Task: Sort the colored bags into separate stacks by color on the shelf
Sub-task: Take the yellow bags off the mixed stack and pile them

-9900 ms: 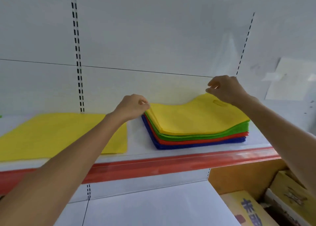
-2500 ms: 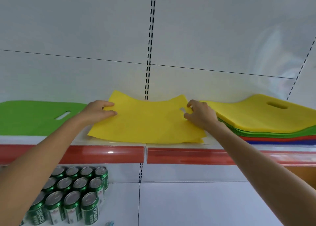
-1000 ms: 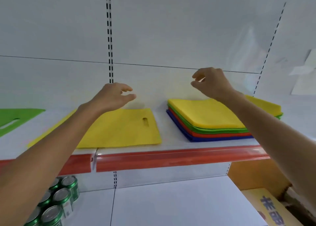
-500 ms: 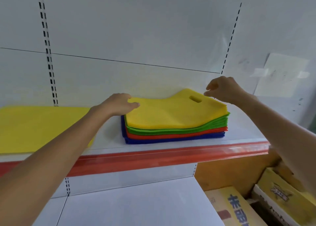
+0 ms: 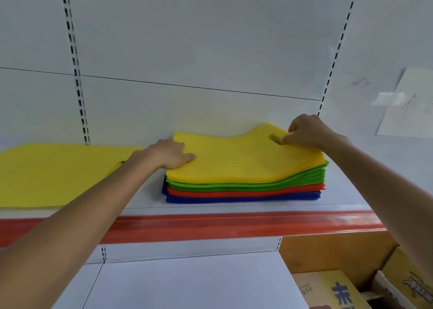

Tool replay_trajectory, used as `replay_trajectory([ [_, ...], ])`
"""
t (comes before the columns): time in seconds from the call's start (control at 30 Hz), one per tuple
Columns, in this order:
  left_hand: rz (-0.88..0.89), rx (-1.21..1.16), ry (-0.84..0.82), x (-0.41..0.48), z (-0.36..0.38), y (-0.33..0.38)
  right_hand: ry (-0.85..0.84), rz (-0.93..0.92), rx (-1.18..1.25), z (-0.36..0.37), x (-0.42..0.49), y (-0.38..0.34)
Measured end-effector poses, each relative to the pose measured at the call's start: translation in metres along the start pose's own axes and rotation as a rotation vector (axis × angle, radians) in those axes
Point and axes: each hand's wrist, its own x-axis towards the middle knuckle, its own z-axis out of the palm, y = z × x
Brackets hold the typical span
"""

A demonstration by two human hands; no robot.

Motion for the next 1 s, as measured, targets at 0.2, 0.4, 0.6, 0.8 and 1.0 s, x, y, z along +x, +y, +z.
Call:
replay_trajectory([
  [0.2,-0.015,0.142,0.02,0.0,0.009,0.002,0.012,0.016,0.016,0.007,-0.003,0.004],
  [0.4,0.009,0.134,0.062,-0.007,0.006,0.004,0.072,0.006,-0.067,0.01,-0.004,-0.001],
  [0.6,0.076,-0.111,0.248,-0.011,0.004,0.007,0.123,-0.099,-0.078,0.01,-0.005,-0.002],
  [0.8,-0.009,-0.307,0.261,-0.011,0.0,0.007,0.096,-0.172,-0.072,0.001,-0.005,-0.01],
  [1.0,-0.004,-0.347,0.306,-0.009,0.0,0.002,0.081,-0.139,0.033,-0.008,-0.001,-0.018],
])
